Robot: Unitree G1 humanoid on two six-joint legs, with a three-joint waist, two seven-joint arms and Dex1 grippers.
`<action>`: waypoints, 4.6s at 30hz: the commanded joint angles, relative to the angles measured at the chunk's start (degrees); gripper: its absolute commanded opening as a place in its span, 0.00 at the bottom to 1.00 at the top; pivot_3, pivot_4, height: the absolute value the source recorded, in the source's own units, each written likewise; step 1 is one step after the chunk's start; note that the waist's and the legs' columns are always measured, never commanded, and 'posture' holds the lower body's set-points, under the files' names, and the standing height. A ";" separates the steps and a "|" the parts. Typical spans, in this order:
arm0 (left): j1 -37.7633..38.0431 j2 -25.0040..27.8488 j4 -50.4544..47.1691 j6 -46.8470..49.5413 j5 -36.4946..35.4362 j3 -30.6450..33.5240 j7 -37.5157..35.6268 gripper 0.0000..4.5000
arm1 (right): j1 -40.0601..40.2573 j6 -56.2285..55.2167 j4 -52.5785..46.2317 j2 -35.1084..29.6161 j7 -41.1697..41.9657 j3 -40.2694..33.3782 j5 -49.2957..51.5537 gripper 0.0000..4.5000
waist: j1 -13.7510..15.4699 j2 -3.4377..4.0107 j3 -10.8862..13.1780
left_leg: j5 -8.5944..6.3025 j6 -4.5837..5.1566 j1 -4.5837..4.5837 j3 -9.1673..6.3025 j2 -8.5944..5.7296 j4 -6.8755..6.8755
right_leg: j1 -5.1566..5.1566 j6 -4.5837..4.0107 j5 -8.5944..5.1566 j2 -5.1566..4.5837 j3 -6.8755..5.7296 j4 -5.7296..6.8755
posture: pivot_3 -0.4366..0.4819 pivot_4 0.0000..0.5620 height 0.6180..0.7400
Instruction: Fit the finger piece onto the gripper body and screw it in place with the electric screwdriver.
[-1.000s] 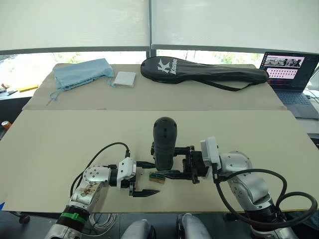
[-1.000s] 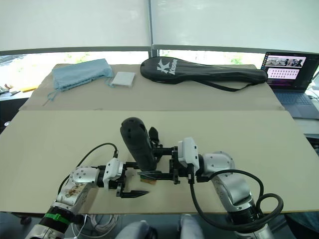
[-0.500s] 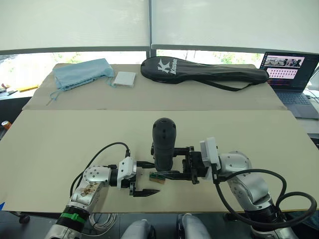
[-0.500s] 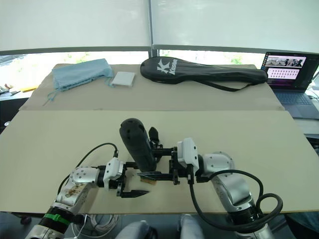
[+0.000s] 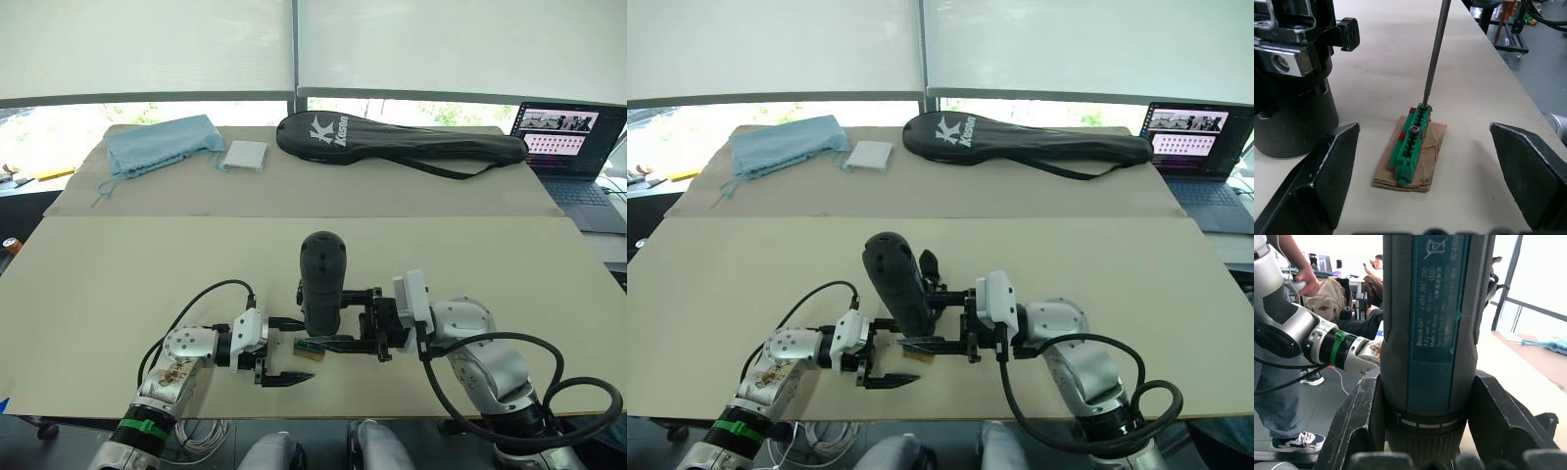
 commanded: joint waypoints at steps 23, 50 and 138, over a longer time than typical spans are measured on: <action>1.85 -0.14 1.78 0.86 0.99 -1.80 0.02 1.00 | -0.21 -0.83 -2.47 -0.51 -0.20 -1.35 2.68 0.43 | 0.00 0.00 0.00 | 0.00 0.00 0.00 0.00 0.00 0.00 | 0.00 0.00 0.00 0.00 0.01 0.00 | 0.48 0.27 1.00; 2.09 0.09 1.61 0.87 0.93 -1.58 0.02 1.00 | -0.15 -0.14 -0.80 -0.67 -0.96 0.31 1.64 0.43 | -0.01 0.00 -0.02 | -0.01 0.01 0.00 0.00 0.01 -0.01 | 0.00 0.00 0.00 0.00 0.01 -0.01 | 0.48 0.27 1.00; 1.44 4.97 -6.88 10.62 -14.13 16.41 0.54 1.00 | -27.10 13.35 11.62 4.00 -4.20 -6.89 12.67 0.43 | -1.17 -0.09 0.09 | 0.04 -0.08 -0.08 0.03 0.00 -0.06 | -0.12 -0.01 0.00 0.08 -0.35 -0.04 | 0.48 0.27 1.00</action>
